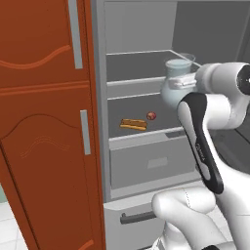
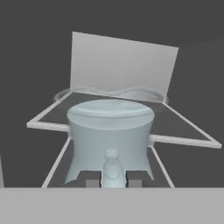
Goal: Move the hotdog bun and peach from the top shelf to the second highest shelf to make space. Then, place the pitcher from the counter on the cleared top shelf.
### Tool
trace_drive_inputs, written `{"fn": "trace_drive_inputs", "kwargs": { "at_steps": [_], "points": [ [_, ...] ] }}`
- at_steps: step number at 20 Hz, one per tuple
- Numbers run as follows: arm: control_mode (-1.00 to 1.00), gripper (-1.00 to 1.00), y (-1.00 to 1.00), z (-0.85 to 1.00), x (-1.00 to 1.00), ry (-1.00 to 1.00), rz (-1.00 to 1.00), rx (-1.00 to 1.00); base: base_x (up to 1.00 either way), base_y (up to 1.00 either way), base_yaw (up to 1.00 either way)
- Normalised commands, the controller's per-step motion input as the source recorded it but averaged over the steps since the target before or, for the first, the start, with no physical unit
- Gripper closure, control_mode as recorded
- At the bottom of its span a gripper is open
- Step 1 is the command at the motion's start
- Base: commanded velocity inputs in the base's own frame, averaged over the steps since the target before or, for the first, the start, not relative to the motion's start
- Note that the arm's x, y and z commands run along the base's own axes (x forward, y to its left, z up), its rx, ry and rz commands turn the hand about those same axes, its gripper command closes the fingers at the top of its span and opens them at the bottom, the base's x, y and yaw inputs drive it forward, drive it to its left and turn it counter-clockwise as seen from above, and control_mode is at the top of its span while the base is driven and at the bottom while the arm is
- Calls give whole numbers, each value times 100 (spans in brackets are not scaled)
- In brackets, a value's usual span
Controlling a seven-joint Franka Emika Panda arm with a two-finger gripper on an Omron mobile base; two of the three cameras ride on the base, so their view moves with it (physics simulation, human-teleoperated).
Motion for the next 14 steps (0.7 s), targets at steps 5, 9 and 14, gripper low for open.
{"fn": "trace_drive_inputs", "kwargs": {
  "at_steps": [5,9,14],
  "points": [
    [-100,100,0,8,19,-23,0,7,0,0,0],
    [-100,100,0,23,16,-19,0,7,0,0,0],
    [-100,100,0,59,12,-1,0,5,0,0,0]
  ]
}}
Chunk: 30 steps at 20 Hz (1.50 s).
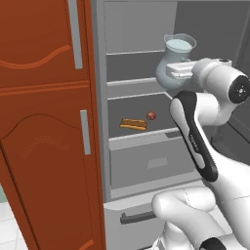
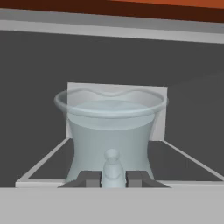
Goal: Move the hotdog bun and peach from the top shelf to the second highest shelf to make space. Then, place the pitcher from the counter on the cleared top shelf.
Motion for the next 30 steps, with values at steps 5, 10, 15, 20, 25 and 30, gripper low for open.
{"fn": "trace_drive_inputs", "kwargs": {
  "at_steps": [5,10,15,20,25,30],
  "points": [
    [-100,100,0,58,14,1,0,1,0,0,0],
    [-100,100,0,11,38,7,0,0,0,0,0],
    [-100,100,0,-24,54,0,0,0,0,0,0],
    [-100,100,0,-41,59,0,0,0,0,0,0],
    [-100,100,0,-38,64,0,0,0,0,0,0],
    [-100,100,0,-6,72,0,0,0,0,0,0]
  ]
}}
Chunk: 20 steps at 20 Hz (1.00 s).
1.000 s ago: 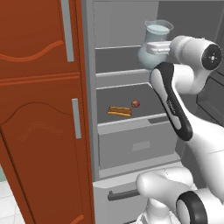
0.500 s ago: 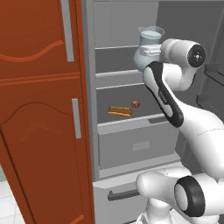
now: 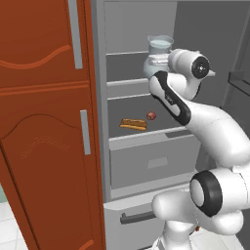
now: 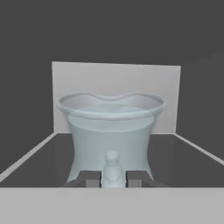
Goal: Move the hotdog bun and peach from the top shelf to the second highest shelf to make space. Then, place the pitcher from the counter on the cleared top shelf.
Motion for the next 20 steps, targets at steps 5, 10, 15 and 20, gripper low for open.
{"fn": "trace_drive_inputs", "kwargs": {
  "at_steps": [5,10,15,20],
  "points": [
    [-100,100,0,0,71,3,0,0,0,0,0],
    [-100,100,0,0,70,6,0,0,0,0,0],
    [-100,100,0,-5,66,2,0,0,0,0,0],
    [-100,100,0,-31,60,-1,0,0,0,0,0]
  ]
}}
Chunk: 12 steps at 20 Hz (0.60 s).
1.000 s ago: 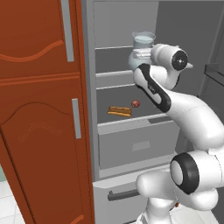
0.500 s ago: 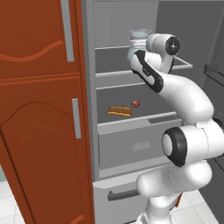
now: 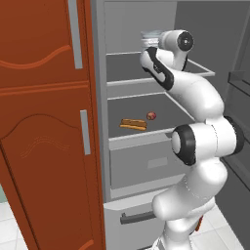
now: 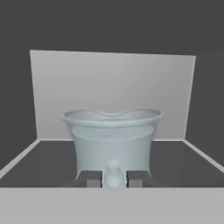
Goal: Move the hotdog bun and peach from the top shelf to the second highest shelf to make space. Then, place the pitcher from the counter on the cleared top shelf.
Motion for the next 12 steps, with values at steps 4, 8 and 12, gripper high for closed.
{"fn": "trace_drive_inputs", "kwargs": {
  "at_steps": [4,8,12],
  "points": [
    [-100,-100,0,-41,59,-2,0,0,0,0,0],
    [-100,-100,0,-44,54,-5,0,0,0,0,0],
    [-100,-100,0,-53,36,-11,0,0,0,0,0]
  ]
}}
